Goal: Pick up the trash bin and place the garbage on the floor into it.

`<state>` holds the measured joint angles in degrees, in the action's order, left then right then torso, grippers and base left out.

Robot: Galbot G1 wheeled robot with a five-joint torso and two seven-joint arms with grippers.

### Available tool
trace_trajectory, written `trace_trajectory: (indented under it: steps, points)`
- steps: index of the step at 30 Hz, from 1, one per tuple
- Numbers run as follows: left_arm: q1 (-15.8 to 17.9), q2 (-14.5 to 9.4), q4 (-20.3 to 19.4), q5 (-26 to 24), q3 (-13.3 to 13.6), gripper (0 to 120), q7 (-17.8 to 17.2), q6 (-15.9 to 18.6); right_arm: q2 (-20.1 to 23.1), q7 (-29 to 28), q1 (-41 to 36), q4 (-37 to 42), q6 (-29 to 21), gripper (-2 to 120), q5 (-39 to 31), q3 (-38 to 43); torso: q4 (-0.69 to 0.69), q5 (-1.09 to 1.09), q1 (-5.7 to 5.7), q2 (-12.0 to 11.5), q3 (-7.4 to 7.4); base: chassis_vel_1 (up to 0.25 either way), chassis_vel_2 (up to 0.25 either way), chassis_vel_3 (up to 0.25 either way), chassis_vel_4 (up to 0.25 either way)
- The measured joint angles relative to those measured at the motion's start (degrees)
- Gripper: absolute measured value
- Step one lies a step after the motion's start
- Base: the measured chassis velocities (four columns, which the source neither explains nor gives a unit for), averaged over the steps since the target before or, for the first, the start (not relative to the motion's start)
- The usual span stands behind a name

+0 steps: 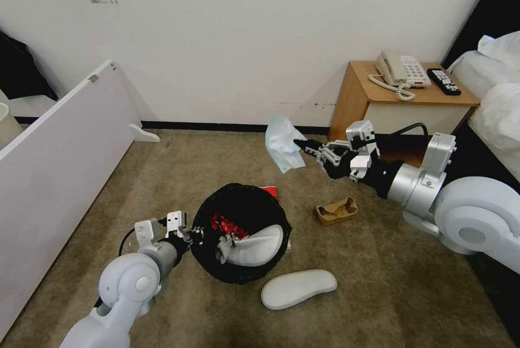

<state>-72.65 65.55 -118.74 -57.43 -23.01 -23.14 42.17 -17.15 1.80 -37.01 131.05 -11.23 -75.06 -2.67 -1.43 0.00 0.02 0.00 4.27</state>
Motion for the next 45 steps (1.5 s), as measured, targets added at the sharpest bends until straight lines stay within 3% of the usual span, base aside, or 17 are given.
trace_trajectory:
  steps: [23, 45]
  points:
    - [0.94, 0.48, -2.21, -1.41, 1.53, 1, -0.6, -0.01, -2.08, 5.02, 1.04, -1.96, -0.12, 0, 8.95, -8.69, 0.0, 0.0, 0.0, 0.0, 0.0, 0.0, 0.0, 0.0, 0.0]
    - [0.2, 1.35, -3.42, -1.3, 3.92, 1, -0.43, -0.05, -7.43, 6.26, 3.83, -6.19, -0.78, 0, 13.93, -16.51, 0.0, 0.0, 0.0, 0.0, 0.0, 0.0, 0.0, 0.0, 0.0]
